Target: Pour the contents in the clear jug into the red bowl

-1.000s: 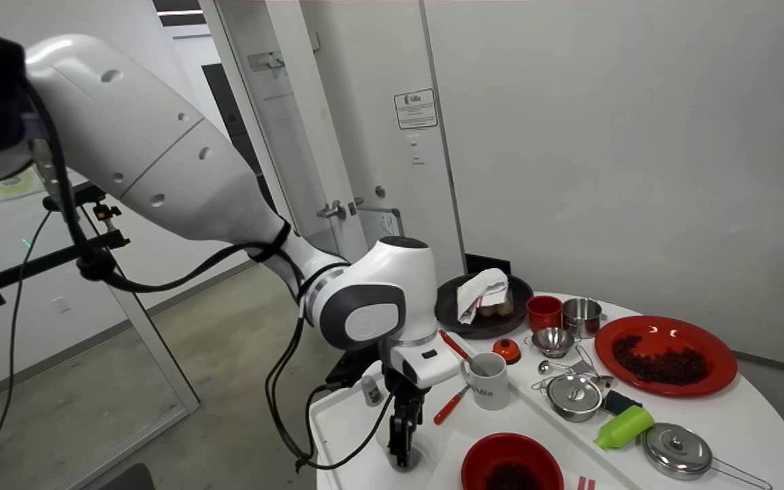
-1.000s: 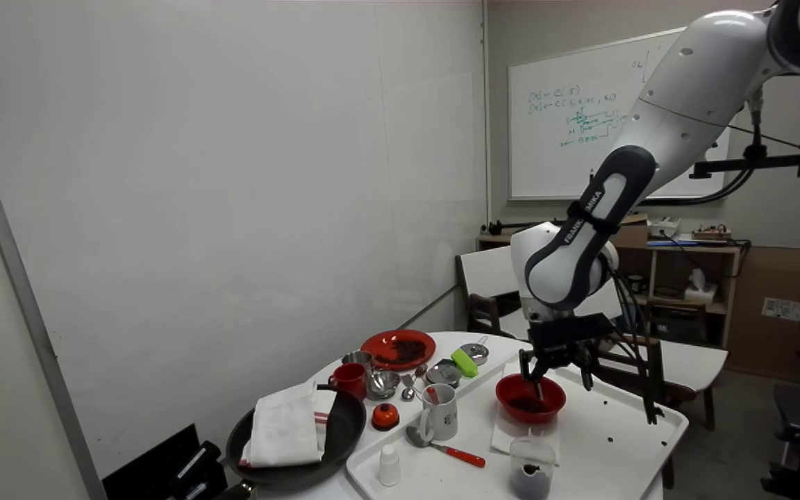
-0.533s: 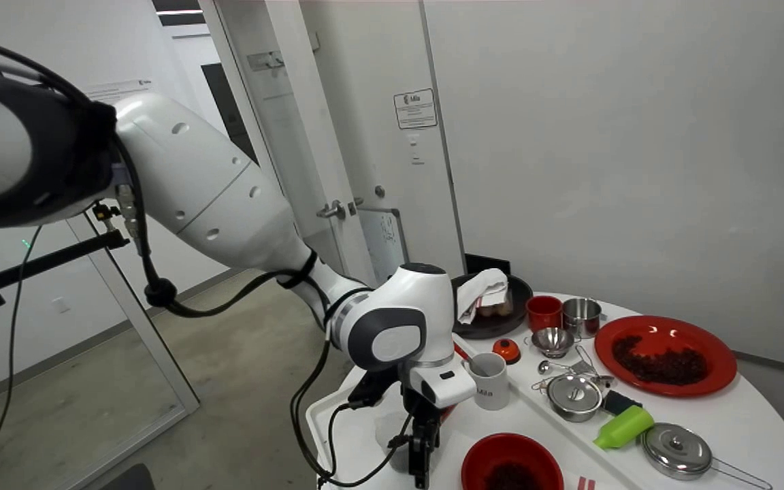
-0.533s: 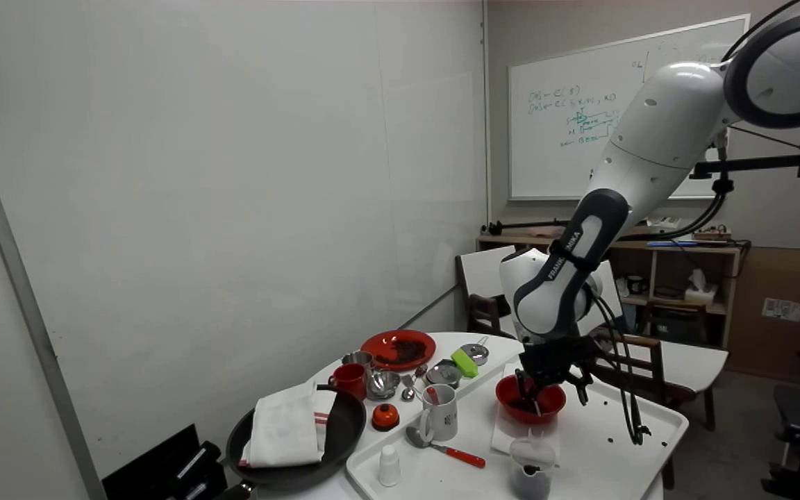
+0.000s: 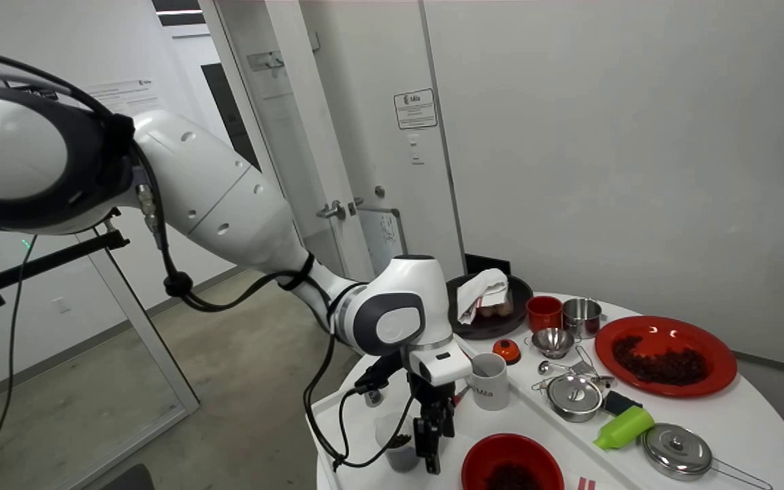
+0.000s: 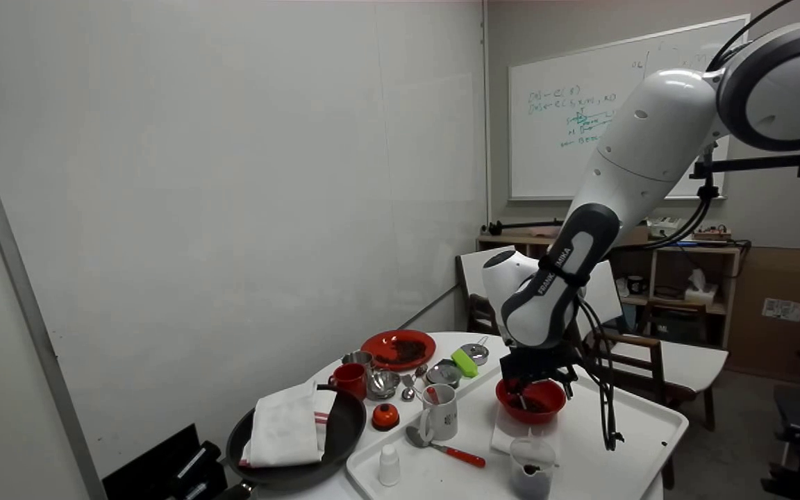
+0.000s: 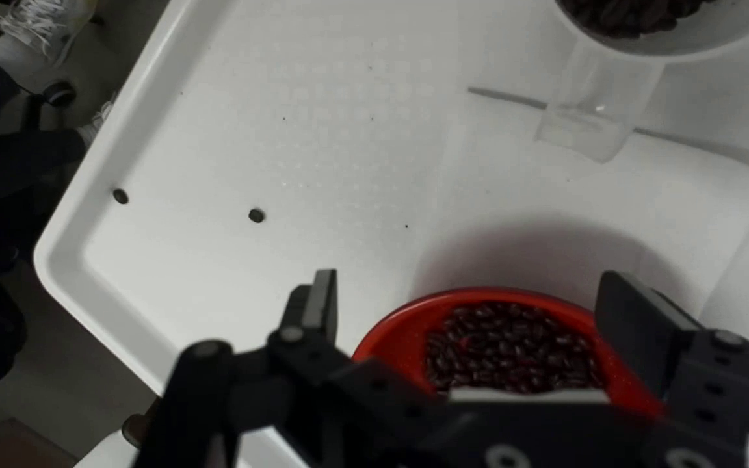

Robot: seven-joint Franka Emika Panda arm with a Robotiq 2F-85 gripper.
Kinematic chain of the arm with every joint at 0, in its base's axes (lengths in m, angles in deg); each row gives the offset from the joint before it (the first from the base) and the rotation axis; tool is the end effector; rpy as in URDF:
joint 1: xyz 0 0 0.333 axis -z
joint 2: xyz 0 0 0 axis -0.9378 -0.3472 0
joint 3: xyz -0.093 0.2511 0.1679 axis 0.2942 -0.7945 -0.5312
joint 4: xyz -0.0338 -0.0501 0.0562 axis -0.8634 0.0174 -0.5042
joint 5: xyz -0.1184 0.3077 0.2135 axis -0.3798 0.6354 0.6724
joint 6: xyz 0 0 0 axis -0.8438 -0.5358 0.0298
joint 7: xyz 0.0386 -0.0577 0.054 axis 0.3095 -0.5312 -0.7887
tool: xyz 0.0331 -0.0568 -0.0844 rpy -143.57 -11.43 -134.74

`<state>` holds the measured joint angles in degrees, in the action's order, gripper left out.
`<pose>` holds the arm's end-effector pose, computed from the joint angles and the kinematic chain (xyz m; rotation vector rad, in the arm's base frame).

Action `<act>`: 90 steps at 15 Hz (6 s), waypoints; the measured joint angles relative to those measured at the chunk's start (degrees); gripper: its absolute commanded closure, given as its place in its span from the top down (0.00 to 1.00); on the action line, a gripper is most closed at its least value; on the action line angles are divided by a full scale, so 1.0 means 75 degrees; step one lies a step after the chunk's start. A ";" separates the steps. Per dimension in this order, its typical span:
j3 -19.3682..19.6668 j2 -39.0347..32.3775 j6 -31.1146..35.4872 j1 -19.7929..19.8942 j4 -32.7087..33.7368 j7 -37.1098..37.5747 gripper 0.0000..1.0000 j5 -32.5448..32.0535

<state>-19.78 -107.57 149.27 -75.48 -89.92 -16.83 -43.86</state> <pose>0.6025 -0.1151 0.0664 2.4157 -1.5343 -0.1384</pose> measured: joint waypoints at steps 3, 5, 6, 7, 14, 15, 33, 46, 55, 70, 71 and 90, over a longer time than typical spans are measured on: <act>-0.0085 -0.0045 -0.0039 0.0027 0.0055 0.0103 1.00 0.0039; -0.0241 -0.0050 -0.0044 0.0168 0.0055 0.0082 1.00 0.0097; -0.0335 -0.0050 -0.0044 0.0257 0.0056 0.0047 1.00 0.0124; -0.0423 -0.0050 -0.0044 0.0339 0.0060 0.0012 1.00 0.0134; -0.1059 -0.0047 -0.0009 0.0741 0.0190 -0.0986 1.00 0.0256; -0.1151 -0.0047 -0.0009 0.0792 0.0214 -0.1179 1.00 0.0315; -0.1245 -0.0227 -0.0052 0.0783 0.0242 -0.1024 1.00 0.1087; -0.1228 -0.0392 0.0413 0.0834 0.0241 0.0116 0.22 0.1691; -0.1484 -0.0391 0.0363 0.0994 0.0274 -0.0374 0.11 0.1692; -0.1204 -0.0299 -0.2847 0.1476 0.1778 -0.3095 0.11 0.1320; -0.1123 -0.0277 -0.2999 0.1475 0.1898 -0.3114 0.11 0.1224; 0.0130 -0.0413 -0.1939 0.1364 0.2736 -0.1599 0.11 0.0045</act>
<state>-18.81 -110.67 134.73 -65.25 -69.41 -28.83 -43.52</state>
